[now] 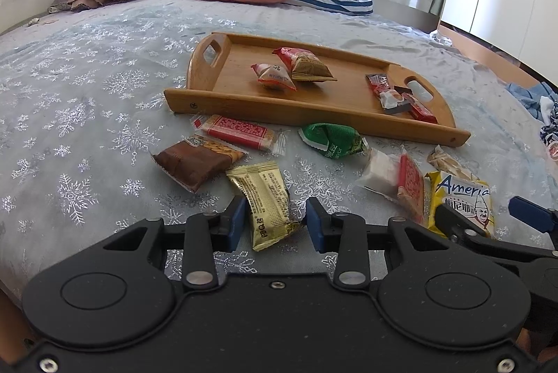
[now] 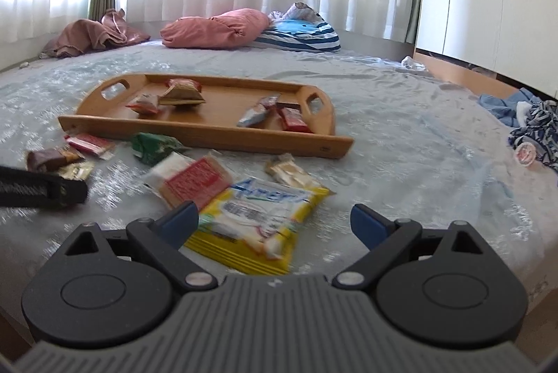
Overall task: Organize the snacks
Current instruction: 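Grasp the gold wafer packet with the left gripper while the right grasps the yellow biscuit pack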
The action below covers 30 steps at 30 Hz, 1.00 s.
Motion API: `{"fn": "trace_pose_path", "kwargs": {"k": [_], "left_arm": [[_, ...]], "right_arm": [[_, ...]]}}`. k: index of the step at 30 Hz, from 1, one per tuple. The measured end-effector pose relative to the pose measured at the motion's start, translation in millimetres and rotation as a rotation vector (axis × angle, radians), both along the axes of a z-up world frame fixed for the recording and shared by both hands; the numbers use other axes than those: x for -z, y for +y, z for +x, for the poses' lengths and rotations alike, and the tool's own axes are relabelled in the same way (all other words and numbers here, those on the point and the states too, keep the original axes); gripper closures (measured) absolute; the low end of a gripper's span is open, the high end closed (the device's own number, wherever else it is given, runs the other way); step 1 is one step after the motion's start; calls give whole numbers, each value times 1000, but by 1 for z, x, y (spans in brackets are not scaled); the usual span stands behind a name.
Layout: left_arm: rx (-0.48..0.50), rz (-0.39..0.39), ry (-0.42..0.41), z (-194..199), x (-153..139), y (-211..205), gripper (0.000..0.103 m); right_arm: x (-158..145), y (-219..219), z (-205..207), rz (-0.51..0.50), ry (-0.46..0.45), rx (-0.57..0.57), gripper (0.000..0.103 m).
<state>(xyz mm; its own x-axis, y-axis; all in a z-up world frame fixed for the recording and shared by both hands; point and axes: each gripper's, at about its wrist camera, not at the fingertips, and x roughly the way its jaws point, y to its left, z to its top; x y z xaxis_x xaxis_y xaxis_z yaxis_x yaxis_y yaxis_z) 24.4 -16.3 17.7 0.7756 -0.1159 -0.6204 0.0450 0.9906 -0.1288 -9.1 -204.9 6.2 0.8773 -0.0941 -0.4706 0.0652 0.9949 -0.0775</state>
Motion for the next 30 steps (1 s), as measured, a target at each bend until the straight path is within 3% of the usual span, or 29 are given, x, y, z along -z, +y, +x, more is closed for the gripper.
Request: {"fn": "trace_pose_path", "kwargs": {"k": [10, 23, 30], "left_arm": [[-9, 0, -8, 0, 3, -1, 67], [-26, -21, -10, 0, 6, 1, 66], [-26, -17, -11, 0, 6, 2, 66]], "right_arm": [[10, 19, 19, 31, 32, 35, 4], [13, -10, 10, -14, 43, 94, 4], [10, -14, 14, 19, 42, 114, 4]]}}
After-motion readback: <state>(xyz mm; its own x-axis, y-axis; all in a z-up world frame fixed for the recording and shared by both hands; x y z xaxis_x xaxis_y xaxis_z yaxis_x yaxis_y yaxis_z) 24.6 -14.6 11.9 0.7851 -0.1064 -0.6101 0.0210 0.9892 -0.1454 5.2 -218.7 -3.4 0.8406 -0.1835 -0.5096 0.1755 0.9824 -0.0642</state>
